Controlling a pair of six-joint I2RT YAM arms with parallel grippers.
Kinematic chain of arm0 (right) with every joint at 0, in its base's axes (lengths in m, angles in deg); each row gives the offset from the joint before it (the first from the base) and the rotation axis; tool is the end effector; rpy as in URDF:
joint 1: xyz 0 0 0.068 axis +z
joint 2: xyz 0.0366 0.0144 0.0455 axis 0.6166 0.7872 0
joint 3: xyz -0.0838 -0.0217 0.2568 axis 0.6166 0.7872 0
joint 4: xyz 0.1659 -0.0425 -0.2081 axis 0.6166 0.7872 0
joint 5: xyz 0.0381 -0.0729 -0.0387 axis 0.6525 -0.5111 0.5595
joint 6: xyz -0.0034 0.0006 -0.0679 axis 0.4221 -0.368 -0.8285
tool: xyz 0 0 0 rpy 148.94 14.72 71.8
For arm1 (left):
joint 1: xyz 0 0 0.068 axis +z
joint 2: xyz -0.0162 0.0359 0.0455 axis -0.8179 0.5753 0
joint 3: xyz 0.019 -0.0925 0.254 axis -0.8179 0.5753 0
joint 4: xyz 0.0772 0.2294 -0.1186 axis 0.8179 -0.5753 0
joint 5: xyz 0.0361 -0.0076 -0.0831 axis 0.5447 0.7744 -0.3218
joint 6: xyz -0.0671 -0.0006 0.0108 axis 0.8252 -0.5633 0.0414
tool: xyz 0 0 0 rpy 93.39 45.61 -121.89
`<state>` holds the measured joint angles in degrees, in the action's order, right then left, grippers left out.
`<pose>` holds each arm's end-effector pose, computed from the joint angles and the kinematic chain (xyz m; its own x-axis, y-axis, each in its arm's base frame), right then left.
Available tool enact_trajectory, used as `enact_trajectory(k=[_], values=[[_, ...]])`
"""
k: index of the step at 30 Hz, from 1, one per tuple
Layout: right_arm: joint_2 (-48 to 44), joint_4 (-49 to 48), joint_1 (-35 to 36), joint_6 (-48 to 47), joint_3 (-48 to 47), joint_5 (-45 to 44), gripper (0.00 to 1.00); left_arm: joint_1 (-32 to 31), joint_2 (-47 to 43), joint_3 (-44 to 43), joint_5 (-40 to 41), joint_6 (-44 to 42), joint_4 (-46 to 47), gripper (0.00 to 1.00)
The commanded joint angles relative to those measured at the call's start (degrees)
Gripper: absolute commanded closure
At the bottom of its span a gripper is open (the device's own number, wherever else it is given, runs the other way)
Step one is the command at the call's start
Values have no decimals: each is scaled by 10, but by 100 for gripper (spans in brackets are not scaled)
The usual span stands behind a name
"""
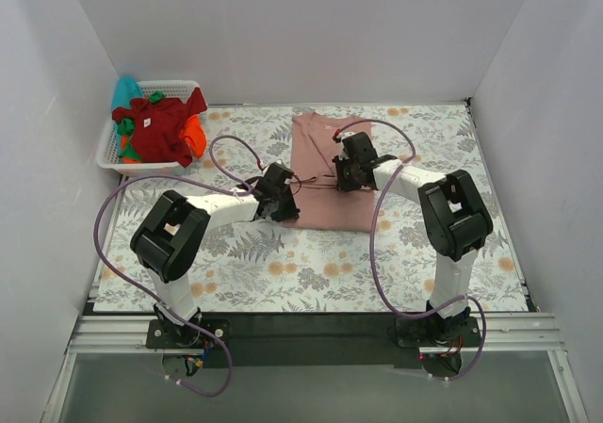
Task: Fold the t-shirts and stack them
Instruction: Fold the tshirt
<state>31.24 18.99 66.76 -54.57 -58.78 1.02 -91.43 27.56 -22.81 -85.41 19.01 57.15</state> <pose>0.3778 0.2061 0.1536 -0.7241 -0.1801 -0.6658 -0.3420 0.9320 0.1199 0.3007 -0.2204 0.1242 -0.6514 -0.7530 -0.0932 -0.5986 0.5855 -0.5467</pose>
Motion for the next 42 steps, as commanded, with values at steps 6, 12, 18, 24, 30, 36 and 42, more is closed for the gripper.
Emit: enact_trajectory(k=[6,12,18,24,30,36,42], values=[[67,10,-52,-53,-148,-31,85,-3,-15,57,-9,-11,-96,94],[87,60,-50,-85,-227,2,84,-6,-73,99,-46,6,-110,92],[-27,33,1,-73,-128,114,83,-7,-122,134,-53,23,-119,91],[-76,-30,63,-39,3,218,82,-7,-205,158,-6,54,-140,83],[-67,-80,112,-15,56,251,82,-7,-271,172,35,79,-143,76],[-31,-117,135,-7,52,242,83,-7,-250,180,7,72,-130,78],[9,-124,135,-14,28,236,84,-9,-215,181,-16,67,-123,85]])
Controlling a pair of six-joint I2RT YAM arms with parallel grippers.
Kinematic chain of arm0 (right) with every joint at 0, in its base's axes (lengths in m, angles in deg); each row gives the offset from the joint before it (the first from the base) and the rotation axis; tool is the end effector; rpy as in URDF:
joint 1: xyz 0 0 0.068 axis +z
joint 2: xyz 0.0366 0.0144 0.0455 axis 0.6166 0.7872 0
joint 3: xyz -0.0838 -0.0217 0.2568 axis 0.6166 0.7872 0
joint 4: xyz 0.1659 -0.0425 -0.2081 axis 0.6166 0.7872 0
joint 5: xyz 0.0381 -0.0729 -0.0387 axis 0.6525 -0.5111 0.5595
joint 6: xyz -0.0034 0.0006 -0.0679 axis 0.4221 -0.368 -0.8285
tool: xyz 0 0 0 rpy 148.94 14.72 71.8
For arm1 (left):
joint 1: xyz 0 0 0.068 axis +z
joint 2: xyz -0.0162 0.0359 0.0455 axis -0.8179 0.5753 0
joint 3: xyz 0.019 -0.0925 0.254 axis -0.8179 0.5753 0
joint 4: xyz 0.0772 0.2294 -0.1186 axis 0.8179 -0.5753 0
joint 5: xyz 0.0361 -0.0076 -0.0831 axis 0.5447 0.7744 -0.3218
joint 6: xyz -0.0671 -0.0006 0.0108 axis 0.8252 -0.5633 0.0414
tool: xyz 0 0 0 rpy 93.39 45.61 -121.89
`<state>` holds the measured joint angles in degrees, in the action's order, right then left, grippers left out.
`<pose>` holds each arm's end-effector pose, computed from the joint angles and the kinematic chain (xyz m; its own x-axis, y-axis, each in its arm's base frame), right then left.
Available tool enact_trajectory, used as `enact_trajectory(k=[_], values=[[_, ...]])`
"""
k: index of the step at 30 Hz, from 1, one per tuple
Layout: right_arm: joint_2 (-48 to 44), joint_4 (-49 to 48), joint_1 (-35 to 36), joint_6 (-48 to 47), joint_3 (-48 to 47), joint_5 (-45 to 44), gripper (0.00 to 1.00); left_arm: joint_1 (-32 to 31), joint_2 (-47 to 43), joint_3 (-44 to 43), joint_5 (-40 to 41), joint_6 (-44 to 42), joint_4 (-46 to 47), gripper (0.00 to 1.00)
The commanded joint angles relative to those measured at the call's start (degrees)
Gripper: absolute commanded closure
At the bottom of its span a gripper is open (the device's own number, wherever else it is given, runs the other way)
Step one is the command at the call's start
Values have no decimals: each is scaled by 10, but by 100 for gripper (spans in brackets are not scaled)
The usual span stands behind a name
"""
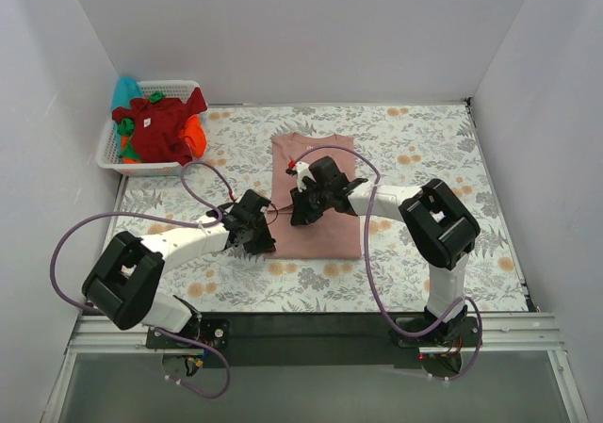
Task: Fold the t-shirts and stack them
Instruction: Fold the tshirt
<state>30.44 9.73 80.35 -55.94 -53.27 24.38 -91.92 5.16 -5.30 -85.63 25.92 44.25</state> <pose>0.2973 0.2989 0.1459 -0.6344 -0.3697 -0.6789 -0.7347 0.5616 0.3806 0.2138 -0.1590 0.1384 -0.5862 -0.8097 -0.0265 -0.7235 0.5380 -0.4325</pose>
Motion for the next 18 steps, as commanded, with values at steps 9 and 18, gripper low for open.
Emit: enact_trajectory(k=[9,18], values=[[57,-30,-13,-13,-75,-46,85,-6,29,18,-18,-2,-18,90],[119,-7,-57,-35,-168,-72,84,-6,11,27,-37,-6,-35,91]])
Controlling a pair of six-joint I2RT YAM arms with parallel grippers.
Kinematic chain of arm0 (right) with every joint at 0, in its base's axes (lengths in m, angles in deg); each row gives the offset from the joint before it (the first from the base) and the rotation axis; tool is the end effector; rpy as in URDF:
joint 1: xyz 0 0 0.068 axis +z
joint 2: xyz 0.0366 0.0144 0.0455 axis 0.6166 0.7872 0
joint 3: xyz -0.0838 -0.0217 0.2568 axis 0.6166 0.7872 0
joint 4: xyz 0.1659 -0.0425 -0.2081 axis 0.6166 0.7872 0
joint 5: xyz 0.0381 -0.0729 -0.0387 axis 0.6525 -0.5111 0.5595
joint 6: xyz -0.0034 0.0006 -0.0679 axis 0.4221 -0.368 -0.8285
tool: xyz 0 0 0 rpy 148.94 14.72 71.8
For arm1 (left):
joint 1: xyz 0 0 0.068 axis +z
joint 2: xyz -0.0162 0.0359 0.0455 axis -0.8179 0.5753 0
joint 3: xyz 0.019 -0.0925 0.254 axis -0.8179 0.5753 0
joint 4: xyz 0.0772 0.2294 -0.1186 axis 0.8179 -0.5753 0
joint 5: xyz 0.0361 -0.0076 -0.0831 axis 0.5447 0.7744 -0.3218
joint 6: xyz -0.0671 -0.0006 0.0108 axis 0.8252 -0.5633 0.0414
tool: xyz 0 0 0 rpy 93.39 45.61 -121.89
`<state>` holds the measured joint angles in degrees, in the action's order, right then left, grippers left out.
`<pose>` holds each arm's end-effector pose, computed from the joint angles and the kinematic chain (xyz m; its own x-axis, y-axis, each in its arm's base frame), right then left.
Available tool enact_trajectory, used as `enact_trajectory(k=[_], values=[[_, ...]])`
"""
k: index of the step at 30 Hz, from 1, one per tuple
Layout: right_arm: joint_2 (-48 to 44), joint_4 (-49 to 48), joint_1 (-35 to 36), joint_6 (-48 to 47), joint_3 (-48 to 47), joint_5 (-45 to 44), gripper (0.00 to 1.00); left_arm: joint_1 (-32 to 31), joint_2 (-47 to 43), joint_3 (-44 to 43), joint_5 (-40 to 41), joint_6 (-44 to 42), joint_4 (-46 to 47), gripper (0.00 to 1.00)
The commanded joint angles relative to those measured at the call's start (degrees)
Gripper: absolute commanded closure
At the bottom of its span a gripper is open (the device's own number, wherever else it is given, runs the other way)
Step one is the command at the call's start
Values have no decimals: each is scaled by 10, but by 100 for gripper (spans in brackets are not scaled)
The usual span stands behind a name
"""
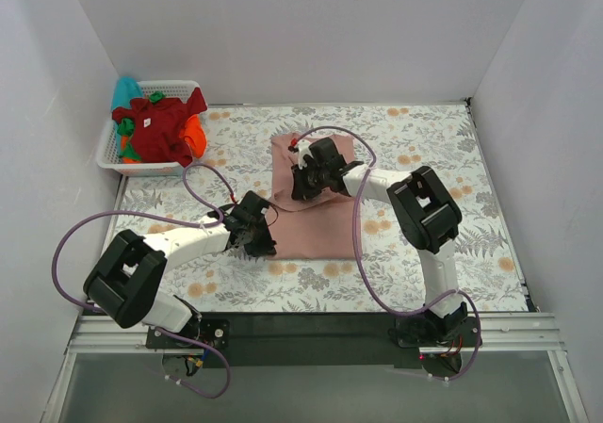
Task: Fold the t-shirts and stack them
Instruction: Fold the tshirt
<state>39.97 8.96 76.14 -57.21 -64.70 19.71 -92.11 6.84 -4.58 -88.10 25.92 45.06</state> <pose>0.3597 0.3033 0.1393 -0.6144 -0.3070 -0.7268 -0.6910 0.6540 0.3078 0.2112 -0.1611 0.1283 -0.6037 -0.7971 0.0123 -0.7311 0.5475 -0.4071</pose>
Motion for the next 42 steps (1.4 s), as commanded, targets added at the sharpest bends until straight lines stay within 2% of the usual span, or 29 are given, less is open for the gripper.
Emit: enact_trajectory(k=[1,7,11,19,24,29,37,42], values=[[31,10,-20,-26,-68,-27,84,-4,-7,21,-12,-6,-43,91],[43,72,-48,-50,-178,-42,83,-4,-19,18,-16,-6,-50,90],[-7,88,-55,-59,-163,-36,82,-4,-33,9,-10,1,-55,88],[-159,79,-76,-27,38,8,81,-4,-62,-51,47,1,-57,73],[-217,-17,-164,28,170,154,80,22,-34,-81,58,-25,3,72],[-180,-57,-225,44,186,248,80,61,56,-124,28,-68,97,80],[-68,-70,-280,37,150,288,84,123,233,-196,-12,-90,153,90],[-20,-92,-323,49,147,289,86,137,251,-185,-31,-67,152,91]])
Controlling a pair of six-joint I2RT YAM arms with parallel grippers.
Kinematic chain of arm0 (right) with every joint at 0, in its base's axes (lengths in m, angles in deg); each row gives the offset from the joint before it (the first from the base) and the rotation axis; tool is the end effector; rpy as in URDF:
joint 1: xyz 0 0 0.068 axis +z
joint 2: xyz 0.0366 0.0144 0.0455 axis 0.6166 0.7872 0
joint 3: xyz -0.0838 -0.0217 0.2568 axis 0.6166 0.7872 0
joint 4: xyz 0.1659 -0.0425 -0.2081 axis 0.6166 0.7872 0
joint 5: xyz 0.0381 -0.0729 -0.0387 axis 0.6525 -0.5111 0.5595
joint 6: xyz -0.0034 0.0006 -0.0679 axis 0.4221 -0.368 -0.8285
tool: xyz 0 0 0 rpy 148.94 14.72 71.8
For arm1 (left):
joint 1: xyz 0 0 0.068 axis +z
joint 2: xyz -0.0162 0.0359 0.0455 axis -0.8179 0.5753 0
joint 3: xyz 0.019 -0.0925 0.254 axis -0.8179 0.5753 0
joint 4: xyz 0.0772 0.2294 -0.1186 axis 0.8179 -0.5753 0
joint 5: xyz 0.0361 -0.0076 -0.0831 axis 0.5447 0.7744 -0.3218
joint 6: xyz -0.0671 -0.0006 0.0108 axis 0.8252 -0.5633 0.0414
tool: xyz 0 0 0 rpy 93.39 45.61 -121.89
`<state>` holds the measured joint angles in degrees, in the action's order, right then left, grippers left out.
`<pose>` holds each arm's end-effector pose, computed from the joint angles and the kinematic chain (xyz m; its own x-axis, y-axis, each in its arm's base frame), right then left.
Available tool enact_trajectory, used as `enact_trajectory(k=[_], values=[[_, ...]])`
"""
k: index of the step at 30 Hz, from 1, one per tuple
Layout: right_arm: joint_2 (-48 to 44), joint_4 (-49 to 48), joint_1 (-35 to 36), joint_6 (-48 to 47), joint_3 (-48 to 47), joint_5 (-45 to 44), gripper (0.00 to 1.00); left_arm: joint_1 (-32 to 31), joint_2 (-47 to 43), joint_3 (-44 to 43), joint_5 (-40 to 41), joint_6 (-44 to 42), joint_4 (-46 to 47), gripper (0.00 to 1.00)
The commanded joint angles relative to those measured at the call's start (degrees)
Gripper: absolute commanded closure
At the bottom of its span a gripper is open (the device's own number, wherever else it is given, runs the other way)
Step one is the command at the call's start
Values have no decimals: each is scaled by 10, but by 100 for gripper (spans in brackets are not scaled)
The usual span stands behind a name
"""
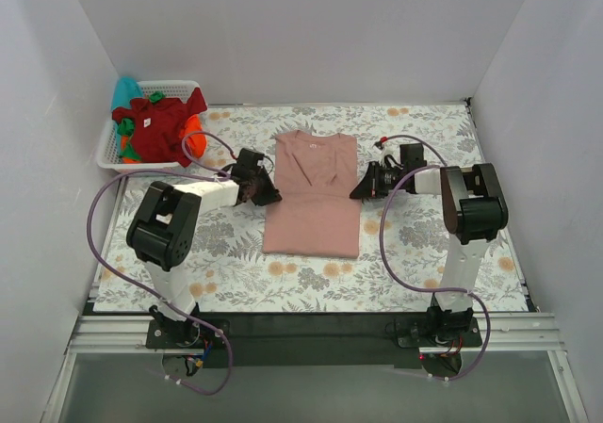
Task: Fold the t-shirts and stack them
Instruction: Fold the tshirt
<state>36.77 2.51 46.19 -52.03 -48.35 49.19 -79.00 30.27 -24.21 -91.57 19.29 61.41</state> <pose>0.3929 0.0968 0.0973 -0.8415 0.0388 -0.5388 -0.4093 0.6052 0.6828 0.3516 -0.1616 0.1199 -0.5236 -0.8519 -0.0082 -0.6799 0.4236 -0.5986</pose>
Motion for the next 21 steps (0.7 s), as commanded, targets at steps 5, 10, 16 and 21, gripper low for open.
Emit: enact_trajectory(k=[5,10,16,21], values=[[-41,-25,-27,20,-15,0,86,7,-30,36,-9,3,-22,84],[-142,-26,3,47,46,0,84,6,-152,72,-22,17,-37,67],[-252,-35,100,79,159,7,84,-2,-318,197,-80,58,-37,63],[-275,-87,178,104,233,-14,84,-19,-345,280,-126,73,-31,70]])
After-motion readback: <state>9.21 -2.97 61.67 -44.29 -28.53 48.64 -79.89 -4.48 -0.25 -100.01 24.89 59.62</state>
